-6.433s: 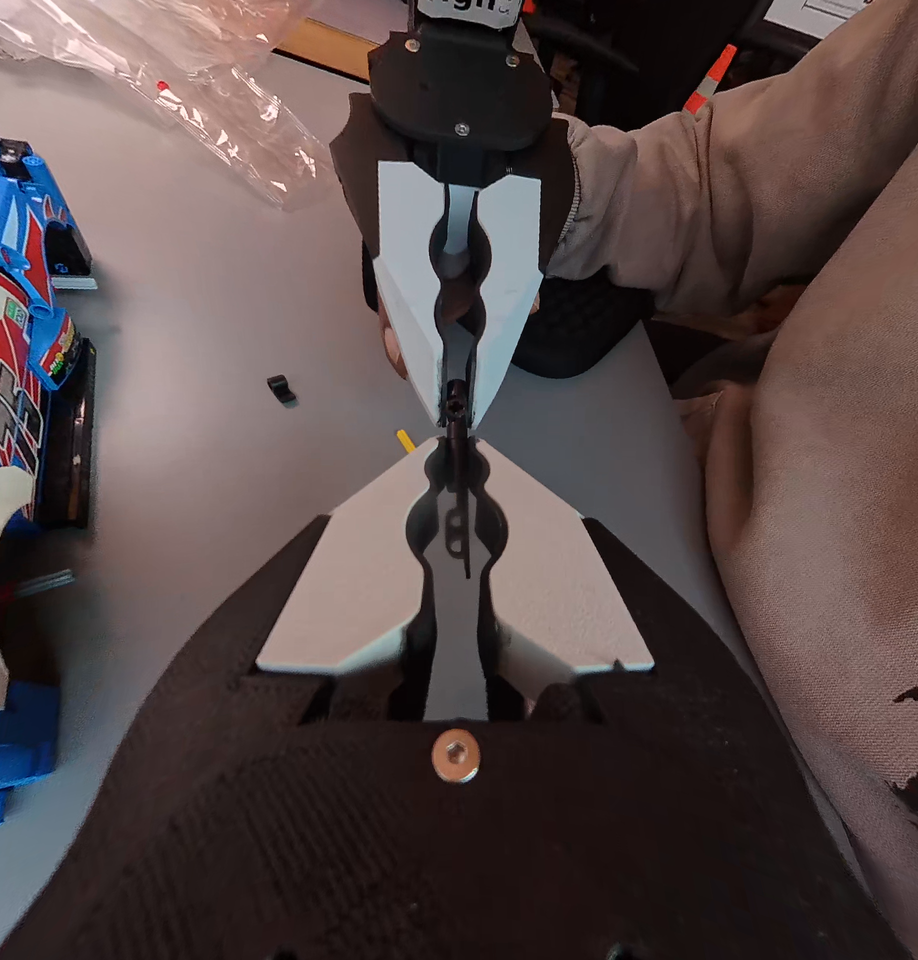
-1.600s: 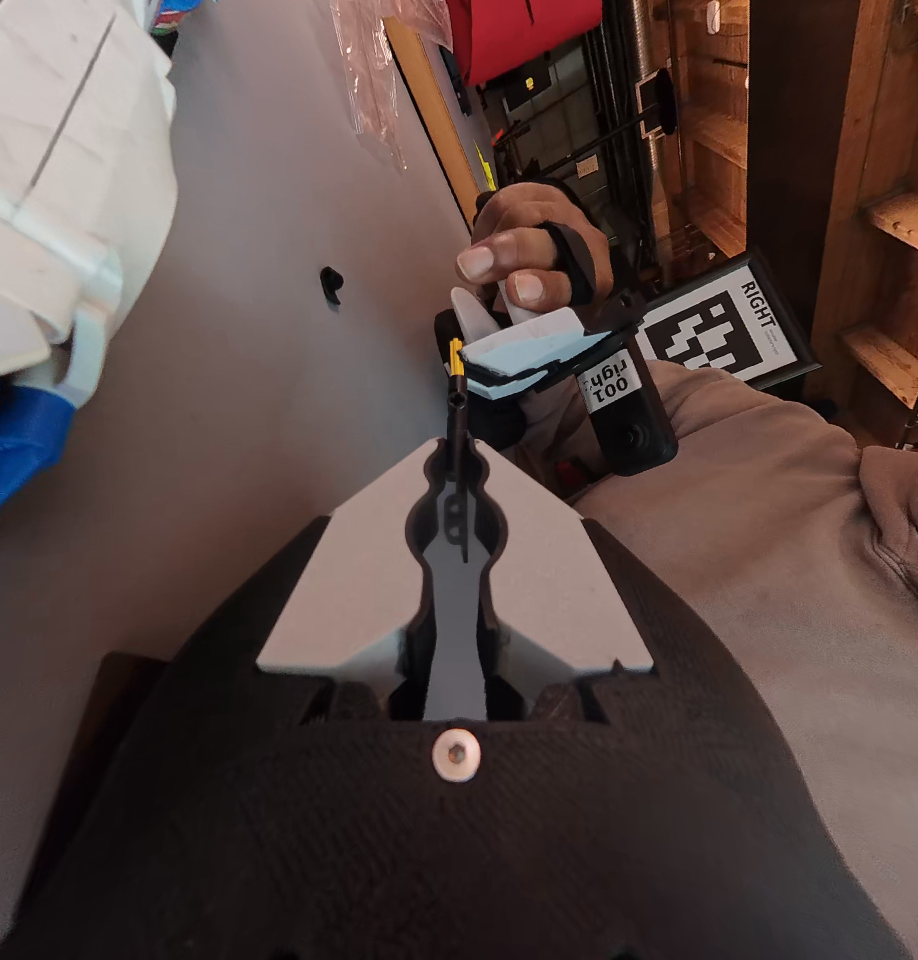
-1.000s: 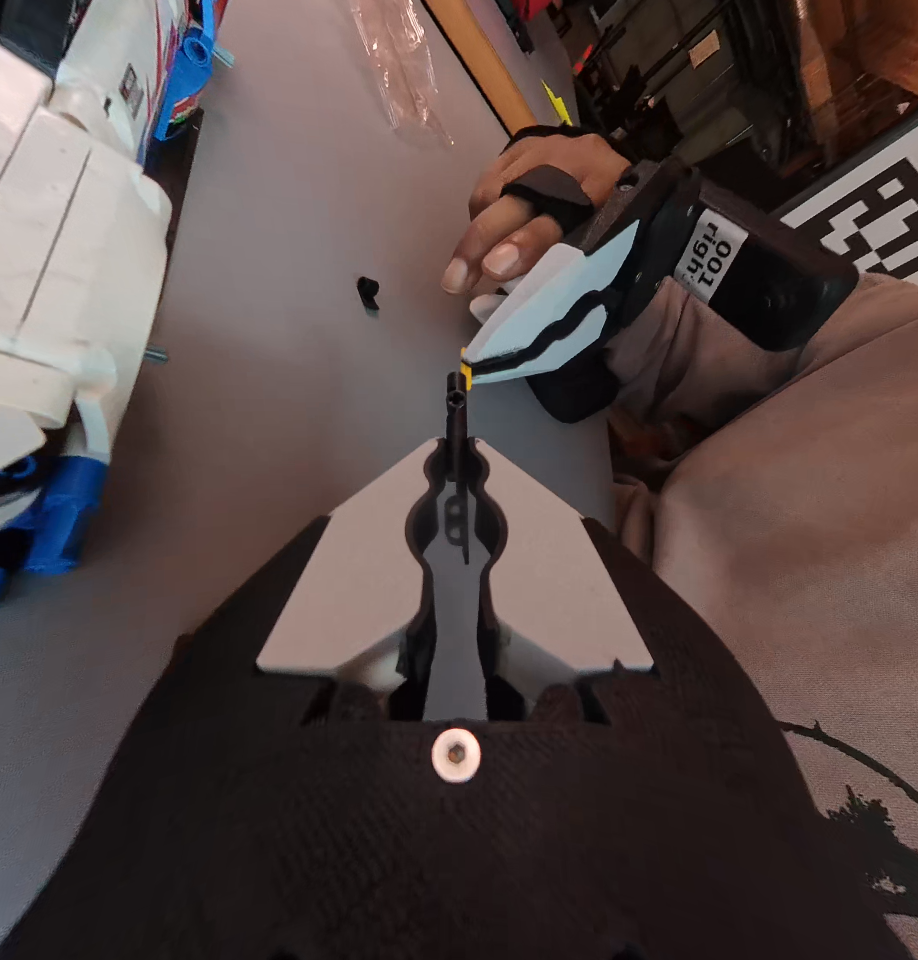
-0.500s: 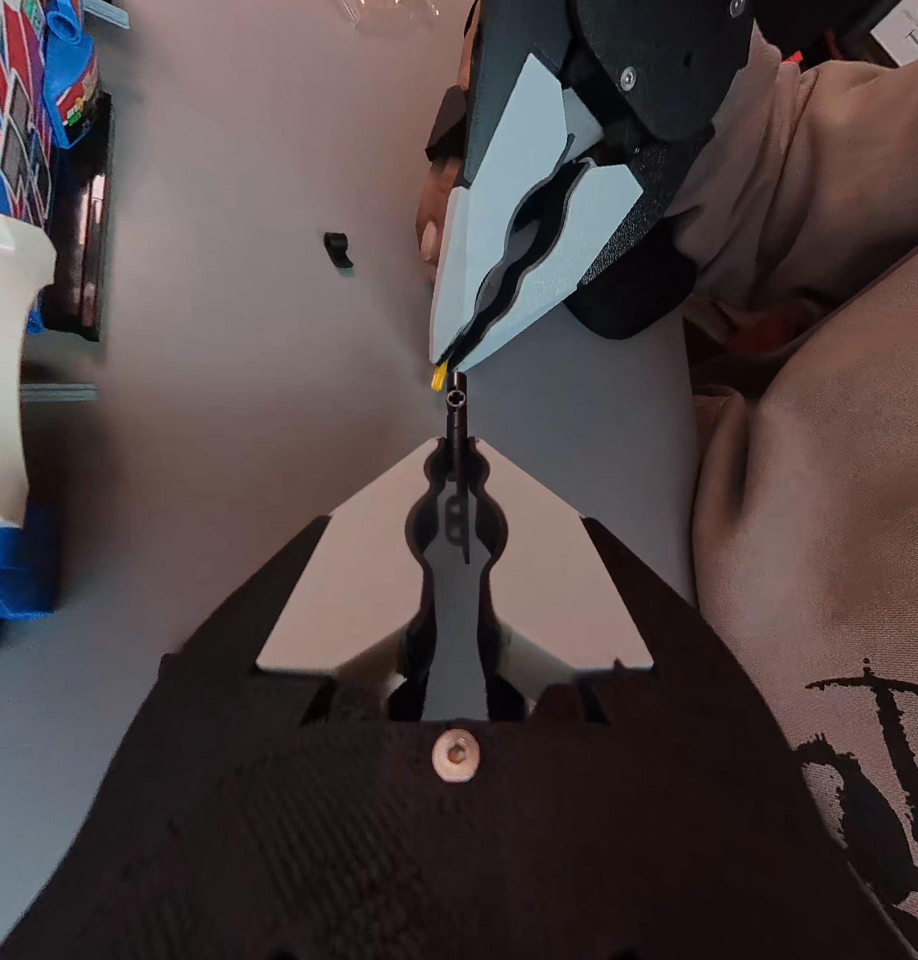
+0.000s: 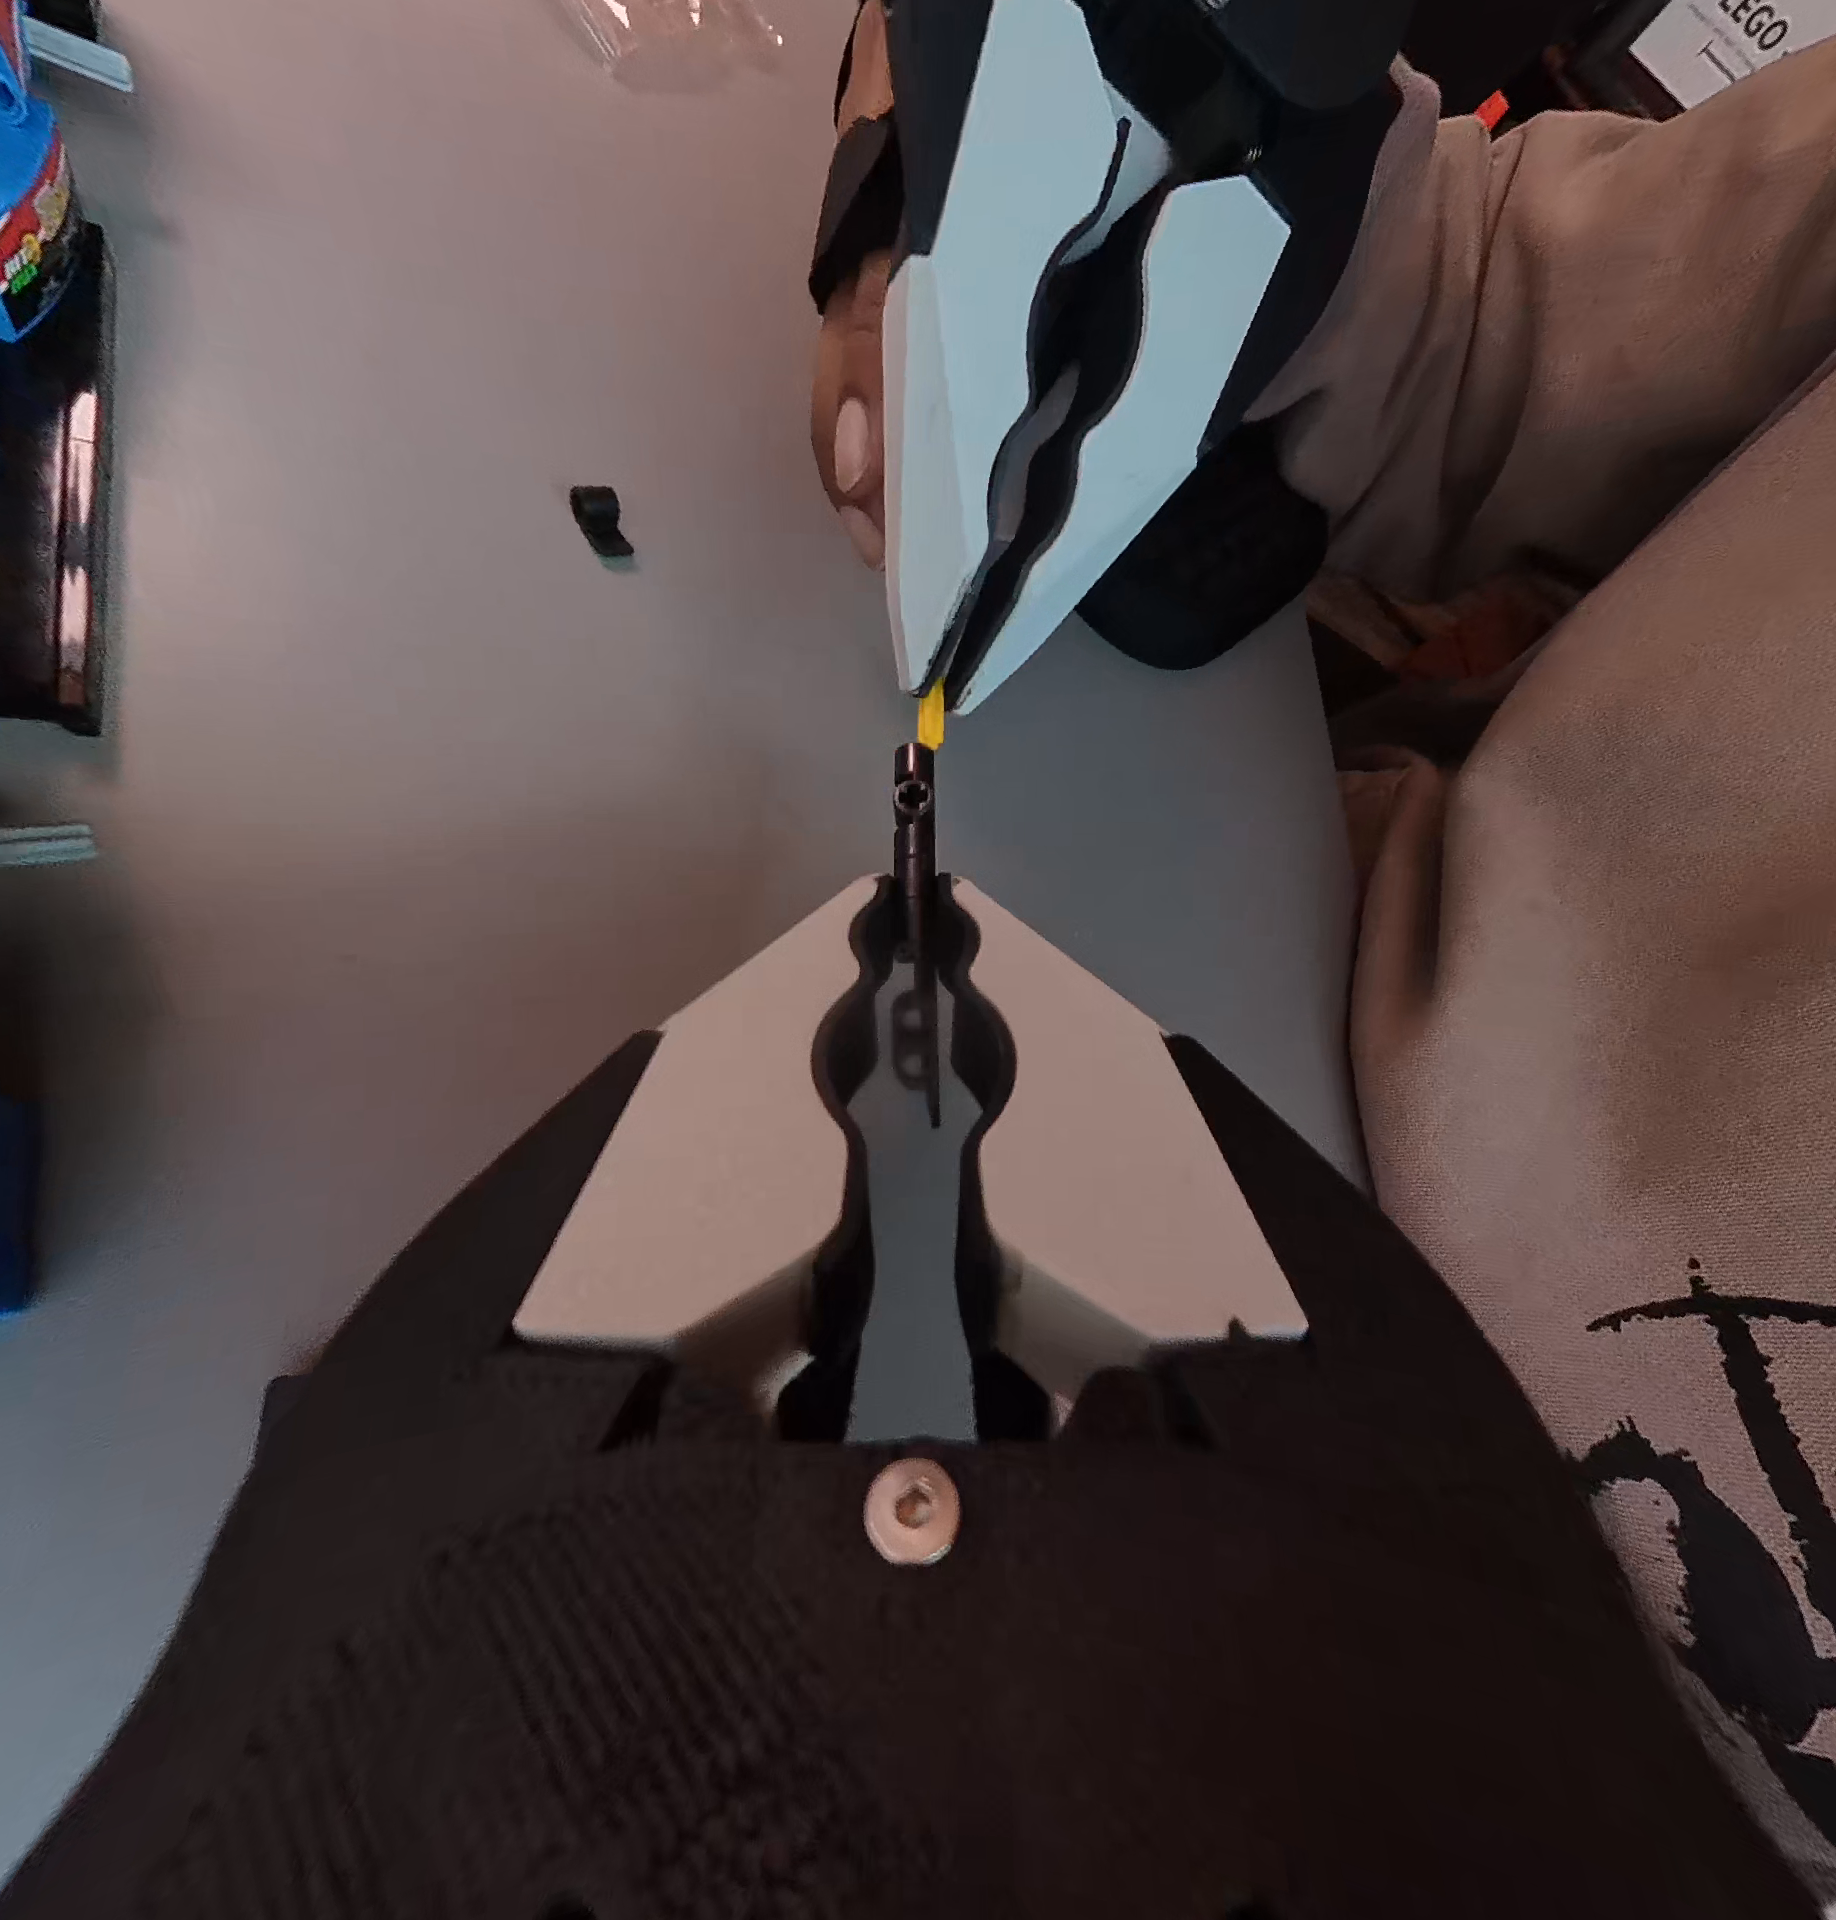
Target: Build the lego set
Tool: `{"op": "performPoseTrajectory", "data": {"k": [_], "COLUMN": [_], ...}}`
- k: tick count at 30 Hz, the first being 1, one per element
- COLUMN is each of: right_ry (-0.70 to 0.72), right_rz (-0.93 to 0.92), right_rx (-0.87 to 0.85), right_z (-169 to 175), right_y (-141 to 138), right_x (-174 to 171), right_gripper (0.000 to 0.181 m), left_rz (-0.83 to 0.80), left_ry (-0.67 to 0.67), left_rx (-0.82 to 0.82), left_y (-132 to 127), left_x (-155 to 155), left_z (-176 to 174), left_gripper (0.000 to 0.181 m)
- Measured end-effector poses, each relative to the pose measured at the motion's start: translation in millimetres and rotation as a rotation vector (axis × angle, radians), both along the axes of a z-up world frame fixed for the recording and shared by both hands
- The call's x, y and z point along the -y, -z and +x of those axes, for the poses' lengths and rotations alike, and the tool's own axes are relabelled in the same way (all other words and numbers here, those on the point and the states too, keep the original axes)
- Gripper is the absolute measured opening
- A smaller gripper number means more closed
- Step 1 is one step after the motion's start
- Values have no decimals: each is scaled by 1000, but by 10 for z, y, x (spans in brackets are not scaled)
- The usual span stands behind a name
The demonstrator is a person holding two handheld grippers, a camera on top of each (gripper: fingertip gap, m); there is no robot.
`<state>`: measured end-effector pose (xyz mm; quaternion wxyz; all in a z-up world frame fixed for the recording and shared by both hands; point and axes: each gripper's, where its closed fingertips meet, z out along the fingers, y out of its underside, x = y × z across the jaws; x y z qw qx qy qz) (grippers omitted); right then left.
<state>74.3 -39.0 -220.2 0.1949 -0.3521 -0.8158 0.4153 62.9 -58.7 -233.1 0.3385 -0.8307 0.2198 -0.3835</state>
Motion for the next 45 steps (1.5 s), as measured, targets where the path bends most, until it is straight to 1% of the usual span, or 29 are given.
{"op": "performPoseTrajectory", "data": {"k": [7,13,17,23,28,31,34,39,42,45], "right_ry": [8,1,-7,-25,-24,-24,-50,-97,-97,-70], "right_rz": [-91,-82,-56,-7,49,96,165,235,273,289], "right_rx": [54,75,81,72,75,64,44,26,33,28], "right_z": [36,73,90,112,105,95,103,128,128,96], "right_y": [-39,-6,32,49,100,125,171,252,316,326], "right_x": [21,50,56,75,62,45,48,79,80,46], "right_gripper": [1,1,1,1,1,1,0,0,0,0], "left_rz": [138,131,86,-38,-144,-195,-220,-208,-177,-167], "left_ry": [60,75,82,74,31,-4,-10,25,29,-4], "left_rx": [-55,-43,-9,107,168,175,126,-32,-171,-235], "left_y": [-53,-28,-3,-29,-24,-6,31,109,164,193], "left_x": [16,24,39,67,52,34,38,78,75,45], "left_z": [41,66,92,124,130,122,136,161,163,134], "left_gripper": [5,5,5,5,5,5,5,5,5,5]}}
